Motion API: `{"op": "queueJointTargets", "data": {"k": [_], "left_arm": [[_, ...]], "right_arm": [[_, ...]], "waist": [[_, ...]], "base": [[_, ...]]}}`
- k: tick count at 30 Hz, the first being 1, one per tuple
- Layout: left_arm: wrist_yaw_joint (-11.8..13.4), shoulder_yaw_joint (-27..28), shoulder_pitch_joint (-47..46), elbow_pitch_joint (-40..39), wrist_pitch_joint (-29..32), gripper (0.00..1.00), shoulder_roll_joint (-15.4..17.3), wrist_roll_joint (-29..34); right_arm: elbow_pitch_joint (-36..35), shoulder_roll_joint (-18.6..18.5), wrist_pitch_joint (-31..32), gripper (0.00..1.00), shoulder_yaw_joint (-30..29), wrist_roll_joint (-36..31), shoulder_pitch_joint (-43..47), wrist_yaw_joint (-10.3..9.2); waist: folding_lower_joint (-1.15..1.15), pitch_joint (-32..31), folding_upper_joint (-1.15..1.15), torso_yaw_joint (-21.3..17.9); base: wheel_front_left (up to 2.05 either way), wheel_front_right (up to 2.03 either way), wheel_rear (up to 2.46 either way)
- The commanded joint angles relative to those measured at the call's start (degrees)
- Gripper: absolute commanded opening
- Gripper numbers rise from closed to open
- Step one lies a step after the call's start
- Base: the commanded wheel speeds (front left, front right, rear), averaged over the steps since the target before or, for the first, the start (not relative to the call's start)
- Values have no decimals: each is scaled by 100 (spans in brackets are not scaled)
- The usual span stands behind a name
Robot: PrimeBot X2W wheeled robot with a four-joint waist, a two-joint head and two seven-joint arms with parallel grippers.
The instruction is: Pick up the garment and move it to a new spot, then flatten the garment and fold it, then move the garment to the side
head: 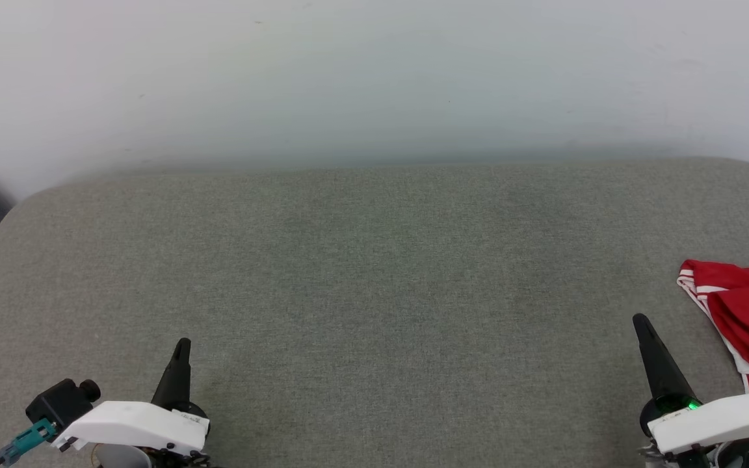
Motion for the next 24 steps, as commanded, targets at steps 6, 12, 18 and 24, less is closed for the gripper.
{"op": "queueJointTargets", "data": {"k": [6, 12, 18, 24], "left_arm": [[-121, 186, -192, -4, 142, 0, -87, -445], [-199, 290, -233, 33, 240, 0, -170, -755], [-274, 397, -261, 70, 341, 0, -254, -1045], [-340, 493, -302, 104, 428, 0, -324, -1321]], "right_arm": [[87, -52, 3, 0, -18, 571, -246, -2], [191, -53, 17, 0, -31, 968, -305, -2], [295, -53, 32, 0, -46, 1343, -383, -2], [390, -52, 41, 0, -64, 1696, -425, -2]], "waist": [[0, 8, 0, 6], [0, 15, 0, 11], [0, 22, 0, 16], [0, 29, 0, 22]], "base": [[0, 0, 0], [0, 0, 0], [0, 0, 0], [0, 0, 0]]}}
